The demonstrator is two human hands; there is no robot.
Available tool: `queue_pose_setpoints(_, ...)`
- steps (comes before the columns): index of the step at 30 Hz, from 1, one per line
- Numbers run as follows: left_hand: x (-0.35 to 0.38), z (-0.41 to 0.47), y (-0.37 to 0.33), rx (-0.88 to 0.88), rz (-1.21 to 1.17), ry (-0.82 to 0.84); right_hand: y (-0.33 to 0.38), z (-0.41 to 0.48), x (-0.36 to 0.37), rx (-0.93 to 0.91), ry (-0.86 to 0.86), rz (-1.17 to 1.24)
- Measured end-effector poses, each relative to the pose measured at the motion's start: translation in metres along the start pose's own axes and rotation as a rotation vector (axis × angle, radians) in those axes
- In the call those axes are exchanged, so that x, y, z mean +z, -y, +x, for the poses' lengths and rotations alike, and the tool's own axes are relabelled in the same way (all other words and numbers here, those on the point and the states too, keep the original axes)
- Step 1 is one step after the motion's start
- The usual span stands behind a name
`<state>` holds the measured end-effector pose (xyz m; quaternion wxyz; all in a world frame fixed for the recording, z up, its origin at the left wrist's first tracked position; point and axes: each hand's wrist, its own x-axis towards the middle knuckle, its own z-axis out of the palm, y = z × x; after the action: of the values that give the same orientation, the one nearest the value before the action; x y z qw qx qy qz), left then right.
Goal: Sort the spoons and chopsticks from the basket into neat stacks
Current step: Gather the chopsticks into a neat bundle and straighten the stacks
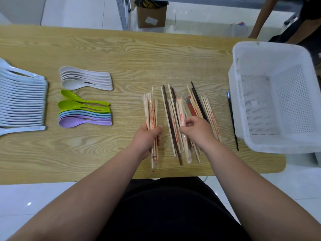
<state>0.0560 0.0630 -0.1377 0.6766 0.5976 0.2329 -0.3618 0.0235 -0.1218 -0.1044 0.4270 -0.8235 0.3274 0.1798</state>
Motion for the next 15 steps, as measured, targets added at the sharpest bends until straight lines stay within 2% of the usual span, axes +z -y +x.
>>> queue_pose_setpoints(4, 0.008, -0.006, -0.006, 0.014, -0.061, 0.093, 0.018, -0.015, 0.027, -0.060, 0.140, 0.235)
queue_pose_setpoints(7, 0.004, -0.006, -0.007, 0.035, -0.084, 0.125, 0.024, -0.018, 0.039, -0.117, 0.145, 0.172)
queue_pose_setpoints(11, -0.009, -0.001, -0.006, 0.032, -0.008, 0.068, 0.020, -0.019, 0.038, -0.071, 0.349, 0.278)
queue_pose_setpoints(12, -0.011, 0.000, -0.004, 0.037, 0.032, 0.039, 0.018, -0.018, 0.036, -0.073, 0.328, 0.238)
queue_pose_setpoints(15, -0.017, 0.001, -0.003, 0.025, 0.084, -0.028, 0.007, -0.009, 0.029, -0.116, 0.049, -0.172)
